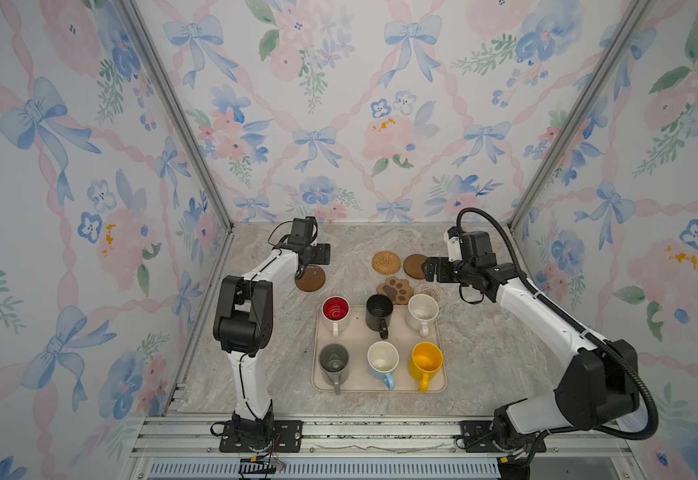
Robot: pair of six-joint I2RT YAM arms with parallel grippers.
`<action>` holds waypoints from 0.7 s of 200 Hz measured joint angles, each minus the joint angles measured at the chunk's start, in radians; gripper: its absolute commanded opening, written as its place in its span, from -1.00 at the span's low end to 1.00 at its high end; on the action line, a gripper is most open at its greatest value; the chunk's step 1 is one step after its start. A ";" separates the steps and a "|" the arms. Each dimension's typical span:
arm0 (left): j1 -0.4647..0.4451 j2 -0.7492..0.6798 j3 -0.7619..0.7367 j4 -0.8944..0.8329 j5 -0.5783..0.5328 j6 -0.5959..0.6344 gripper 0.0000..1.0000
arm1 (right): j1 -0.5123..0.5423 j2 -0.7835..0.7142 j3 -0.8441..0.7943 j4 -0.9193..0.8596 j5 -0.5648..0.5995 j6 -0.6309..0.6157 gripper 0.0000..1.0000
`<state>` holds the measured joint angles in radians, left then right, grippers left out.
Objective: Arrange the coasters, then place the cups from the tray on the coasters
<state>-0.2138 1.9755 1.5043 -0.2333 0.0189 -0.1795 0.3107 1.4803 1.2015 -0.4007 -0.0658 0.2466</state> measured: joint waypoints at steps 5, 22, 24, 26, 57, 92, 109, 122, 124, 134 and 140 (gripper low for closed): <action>-0.009 -0.004 0.009 0.000 0.006 -0.004 0.47 | 0.000 0.007 0.006 -0.001 -0.006 0.006 0.59; -0.044 -0.010 0.040 0.000 0.038 -0.020 0.30 | 0.000 0.045 0.038 -0.002 -0.042 -0.006 0.09; -0.051 -0.010 0.049 0.000 0.045 -0.015 0.29 | 0.000 0.051 0.044 -0.003 -0.048 -0.003 0.04; -0.057 -0.010 0.052 0.000 0.050 -0.016 0.27 | 0.000 0.056 0.047 -0.004 -0.049 0.003 -0.02; -0.143 0.002 0.115 0.002 0.153 -0.034 -0.18 | -0.012 0.190 0.156 -0.032 -0.154 -0.016 -0.85; -0.192 0.067 0.147 0.015 0.296 -0.079 -1.00 | -0.047 0.385 0.297 -0.114 -0.302 -0.037 -1.00; -0.196 0.100 0.140 0.014 0.331 -0.086 -1.00 | -0.063 0.451 0.349 -0.169 -0.336 -0.055 -1.00; -0.199 0.114 0.124 0.013 0.343 -0.088 -1.00 | -0.073 0.497 0.385 -0.206 -0.355 -0.071 -1.00; -0.200 0.116 0.122 0.012 0.344 -0.088 -1.00 | -0.075 0.505 0.391 -0.214 -0.359 -0.073 -1.00; -0.205 0.125 0.113 0.005 0.351 -0.091 -1.00 | -0.077 0.534 0.409 -0.234 -0.369 -0.080 -1.00; -0.209 0.131 0.111 0.002 0.356 -0.092 -1.00 | -0.080 0.550 0.417 -0.242 -0.377 -0.083 -1.00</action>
<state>-0.4229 2.1067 1.6150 -0.2317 0.3752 -0.2710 0.2306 2.0304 1.6184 -0.6430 -0.4423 0.1638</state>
